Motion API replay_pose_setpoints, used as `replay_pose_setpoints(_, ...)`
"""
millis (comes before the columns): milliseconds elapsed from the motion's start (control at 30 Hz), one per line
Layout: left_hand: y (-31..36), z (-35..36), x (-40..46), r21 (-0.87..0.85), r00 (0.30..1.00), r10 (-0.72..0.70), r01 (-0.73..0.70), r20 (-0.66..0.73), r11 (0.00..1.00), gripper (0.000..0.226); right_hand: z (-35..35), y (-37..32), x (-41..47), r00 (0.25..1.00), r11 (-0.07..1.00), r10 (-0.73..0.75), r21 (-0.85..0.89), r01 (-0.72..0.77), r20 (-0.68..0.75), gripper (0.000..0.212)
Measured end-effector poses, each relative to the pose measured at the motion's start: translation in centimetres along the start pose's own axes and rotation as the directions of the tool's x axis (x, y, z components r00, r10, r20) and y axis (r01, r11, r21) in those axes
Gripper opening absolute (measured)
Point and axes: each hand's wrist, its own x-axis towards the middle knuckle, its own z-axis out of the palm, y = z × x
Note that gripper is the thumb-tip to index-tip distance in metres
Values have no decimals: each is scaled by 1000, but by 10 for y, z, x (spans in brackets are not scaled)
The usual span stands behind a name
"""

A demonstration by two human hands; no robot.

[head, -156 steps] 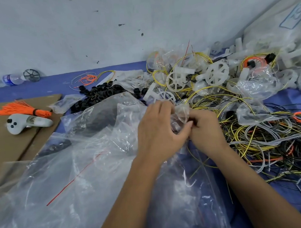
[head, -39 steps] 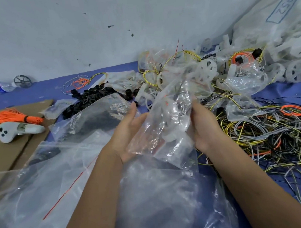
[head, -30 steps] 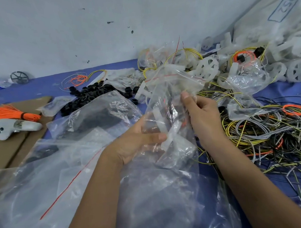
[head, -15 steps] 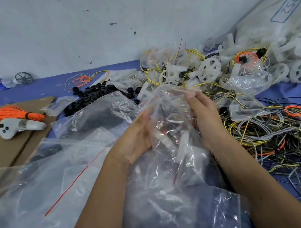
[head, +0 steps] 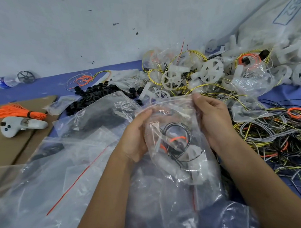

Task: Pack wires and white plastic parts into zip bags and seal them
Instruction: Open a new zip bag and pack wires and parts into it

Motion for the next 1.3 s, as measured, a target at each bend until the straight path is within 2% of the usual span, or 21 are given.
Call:
replay_pose_setpoints(67, 3, -2, 0, -17, 996, 25, -27, -86, 999, 32, 0, 1, 0, 999, 998, -24, -59, 22, -41, 31)
replay_pose_setpoints(167, 6, -7, 0, -43, 981, 55, -64, -188, 997, 61, -1, 1, 1, 992, 995, -47, -92, 36, -115, 27)
replay_pose_setpoints(200, 7, -7, 1, -40, 975, 67, -77, -213, 996, 62, -2, 1, 1, 990, 995, -50, -97, 38, -129, 28)
replay_pose_setpoints(300, 10, -4, 3, 31, 970, 122, -118, -213, 993, 30, -2, 4, 2, 994, 994, 20, -109, -31, -107, 39)
replay_pose_setpoints(333, 10, -3, 2, 54, 971, 130, -121, -203, 991, 26, -2, 5, 2, 994, 991, 58, -115, -69, -94, 39)
replay_pose_setpoints(433, 10, -5, 1, 50, 983, 115, -109, -140, 993, 35, -2, 9, 1, 991, 986, 104, -124, -115, -88, 35)
replay_pose_setpoints(600, 14, -10, -2, 36, 988, 103, -100, -113, 994, 50, -2, 6, 1, 997, 982, -6, -189, -8, -73, 34)
replay_pose_setpoints(667, 15, -13, -3, 75, 979, 147, -138, -143, 988, 40, -2, 5, 1, 989, 973, -93, -220, 66, -115, 31)
replay_pose_setpoints(767, 17, -21, -2, 126, 951, 237, -215, -200, 968, 11, -6, 1, 3, 967, 967, -205, -184, 176, -149, 33)
replay_pose_setpoints(867, 19, -30, -1, 144, 944, 264, -238, -200, 960, 20, -12, -3, 6, 978, 983, -170, -95, 158, -123, 33)
replay_pose_setpoints(967, 13, -31, 0, 231, 970, 177, -135, -169, 964, 13, -7, 5, 5, 999, 957, -38, -289, 29, -28, 34)
replay_pose_setpoints(1033, 9, -27, 0, 241, 980, 137, -100, -144, 965, 7, -3, 13, 2, 999, 868, -19, -496, 29, 26, 33)
replay_pose_setpoints(1067, 8, -25, 0, 250, 980, 143, -105, -139, 963, 11, -1, 16, 2, 999, 844, -30, -536, 39, 25, 33)
replay_pose_setpoints(1167, 10, -21, -2, 213, 979, 177, -152, -101, 965, 21, -2, 17, 3, 999, 904, 40, -424, -51, -34, 34)
replay_pose_setpoints(1267, 12, -20, -3, 160, 980, 196, -187, -39, 969, 24, -6, 10, 2, 981, 971, 189, -154, -182, 36, 7)
replay_pose_setpoints(1300, 12, -21, -2, 175, 978, 202, -191, -43, 966, 25, -8, 9, 2, 981, 978, 188, -104, -183, 40, 12)
